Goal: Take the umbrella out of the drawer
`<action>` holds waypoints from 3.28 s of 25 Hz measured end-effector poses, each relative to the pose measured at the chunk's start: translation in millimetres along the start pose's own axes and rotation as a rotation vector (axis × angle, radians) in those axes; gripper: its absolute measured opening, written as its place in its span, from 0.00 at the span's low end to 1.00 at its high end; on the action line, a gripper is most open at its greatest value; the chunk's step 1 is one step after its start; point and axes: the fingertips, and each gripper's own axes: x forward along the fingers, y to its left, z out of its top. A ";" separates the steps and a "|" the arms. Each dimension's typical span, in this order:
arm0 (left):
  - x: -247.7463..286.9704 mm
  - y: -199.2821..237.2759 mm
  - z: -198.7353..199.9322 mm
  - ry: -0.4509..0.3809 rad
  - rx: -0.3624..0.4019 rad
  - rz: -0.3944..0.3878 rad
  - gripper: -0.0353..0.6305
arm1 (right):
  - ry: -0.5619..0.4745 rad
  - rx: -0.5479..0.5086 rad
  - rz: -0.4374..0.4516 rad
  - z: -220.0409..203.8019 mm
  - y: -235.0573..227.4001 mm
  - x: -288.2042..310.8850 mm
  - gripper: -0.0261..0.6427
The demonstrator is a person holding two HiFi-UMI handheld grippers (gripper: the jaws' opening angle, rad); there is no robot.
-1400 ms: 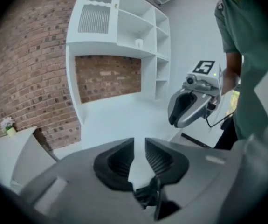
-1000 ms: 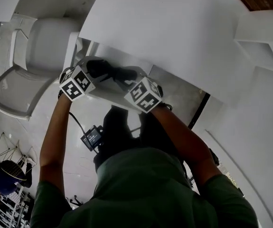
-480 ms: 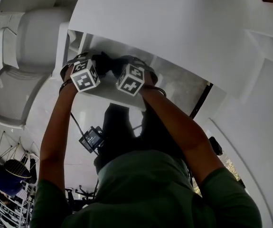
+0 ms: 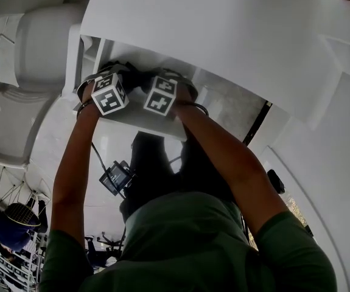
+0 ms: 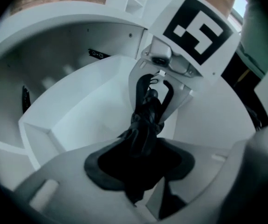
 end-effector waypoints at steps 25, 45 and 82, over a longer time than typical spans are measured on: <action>-169.7 -21.7 74.3 -0.134 -0.068 0.224 0.08 | -0.162 -0.021 -0.124 62.4 21.6 -177.7 0.25; -253.5 39.8 218.2 -0.227 0.091 0.369 0.08 | -0.260 -0.031 -0.370 51.0 -79.9 -325.3 0.25; -351.4 105.7 322.8 -0.418 0.096 0.645 0.06 | -0.326 -0.025 -0.659 40.2 -201.7 -435.9 0.12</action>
